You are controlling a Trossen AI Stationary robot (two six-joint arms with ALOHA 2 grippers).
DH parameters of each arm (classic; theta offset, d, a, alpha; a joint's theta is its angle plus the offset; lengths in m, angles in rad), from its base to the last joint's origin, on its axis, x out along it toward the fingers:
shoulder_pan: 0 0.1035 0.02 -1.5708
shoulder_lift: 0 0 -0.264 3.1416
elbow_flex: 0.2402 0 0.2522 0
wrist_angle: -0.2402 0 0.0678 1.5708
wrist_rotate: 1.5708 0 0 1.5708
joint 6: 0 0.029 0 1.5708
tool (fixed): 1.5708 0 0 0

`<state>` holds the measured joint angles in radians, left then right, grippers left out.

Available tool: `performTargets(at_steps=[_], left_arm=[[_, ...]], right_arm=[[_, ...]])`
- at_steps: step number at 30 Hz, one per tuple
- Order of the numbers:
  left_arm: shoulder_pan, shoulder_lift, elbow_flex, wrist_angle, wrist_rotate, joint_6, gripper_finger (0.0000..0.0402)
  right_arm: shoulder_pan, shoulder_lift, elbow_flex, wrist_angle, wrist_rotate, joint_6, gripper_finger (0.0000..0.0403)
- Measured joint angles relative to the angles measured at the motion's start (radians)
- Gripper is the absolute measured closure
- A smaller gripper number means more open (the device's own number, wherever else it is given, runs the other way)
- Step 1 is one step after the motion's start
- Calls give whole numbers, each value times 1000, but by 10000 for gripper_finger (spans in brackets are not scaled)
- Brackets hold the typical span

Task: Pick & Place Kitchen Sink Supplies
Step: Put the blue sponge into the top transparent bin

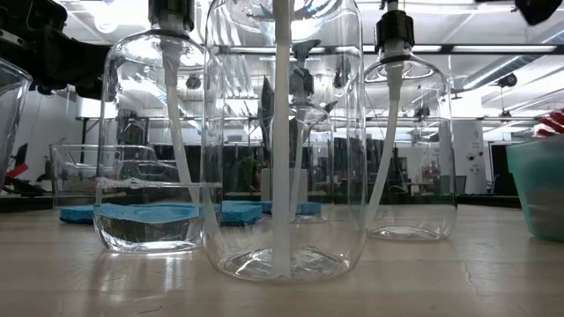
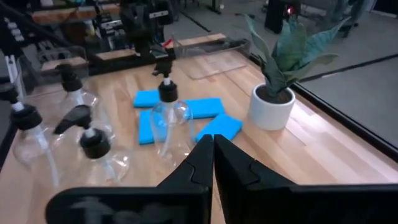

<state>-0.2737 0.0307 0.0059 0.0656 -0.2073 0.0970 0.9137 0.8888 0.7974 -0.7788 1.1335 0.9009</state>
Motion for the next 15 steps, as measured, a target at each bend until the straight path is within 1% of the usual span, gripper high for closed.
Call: performTargets(at_steps=[7,10,11,15], left_arm=[[1,0,0,4,-5,7,401],[1,0,0,52,-92,18,401],[2,0,0,58,-106,12,401],[2,0,0,65,-109,-40,401]], right_arm=[[-56,-203,-172,206,-16,-206,395],[-74,-281,-242,274,-49,-276,395],[-78,-305,-268,307,-60,-299,395],[-98,-378,-380,484,-102,-450,395]])
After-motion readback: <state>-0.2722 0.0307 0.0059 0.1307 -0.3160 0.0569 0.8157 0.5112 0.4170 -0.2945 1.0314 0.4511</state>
